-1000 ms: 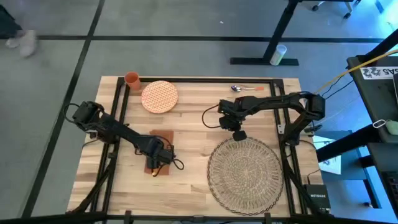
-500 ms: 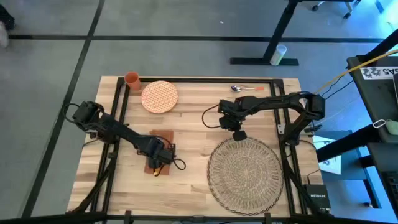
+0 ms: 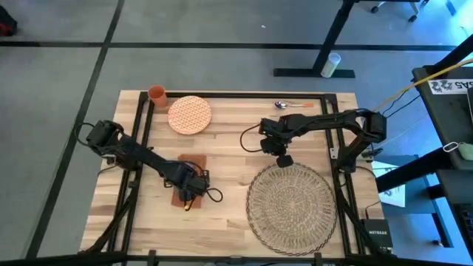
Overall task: Set table place
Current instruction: Put the orange fork on top of the orange table napkin
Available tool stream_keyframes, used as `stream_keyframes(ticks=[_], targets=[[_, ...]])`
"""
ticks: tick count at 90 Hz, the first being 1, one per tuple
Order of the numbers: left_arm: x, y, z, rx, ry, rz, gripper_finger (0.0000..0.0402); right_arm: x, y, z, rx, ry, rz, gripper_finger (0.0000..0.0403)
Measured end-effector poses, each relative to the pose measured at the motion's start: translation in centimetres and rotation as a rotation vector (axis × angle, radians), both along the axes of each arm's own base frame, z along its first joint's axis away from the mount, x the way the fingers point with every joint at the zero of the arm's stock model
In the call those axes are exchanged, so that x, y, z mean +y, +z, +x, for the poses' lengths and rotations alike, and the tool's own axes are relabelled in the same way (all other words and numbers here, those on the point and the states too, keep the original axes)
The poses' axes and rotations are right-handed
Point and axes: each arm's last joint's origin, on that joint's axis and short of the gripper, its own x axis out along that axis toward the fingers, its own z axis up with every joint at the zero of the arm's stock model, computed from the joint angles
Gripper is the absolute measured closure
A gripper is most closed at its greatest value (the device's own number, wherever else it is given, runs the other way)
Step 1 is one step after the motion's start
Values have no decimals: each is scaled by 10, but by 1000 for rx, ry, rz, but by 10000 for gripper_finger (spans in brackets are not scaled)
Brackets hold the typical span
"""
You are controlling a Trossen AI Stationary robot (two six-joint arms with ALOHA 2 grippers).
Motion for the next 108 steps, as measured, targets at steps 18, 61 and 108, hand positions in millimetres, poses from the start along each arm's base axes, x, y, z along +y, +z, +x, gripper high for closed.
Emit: stream_keyframes(ticks=[18, 61, 108], targets=[[-3, 0, -1, 9, -110, 61, 304, 0, 0, 0, 0, 0, 0, 397], [-26, 21, 8, -117, -84, 52, 398, 0, 0, 0, 0, 1, 0, 397], [-18, 14, 11, -110, 95, -81, 402, 0, 0, 0, -1, 2, -1, 397]])
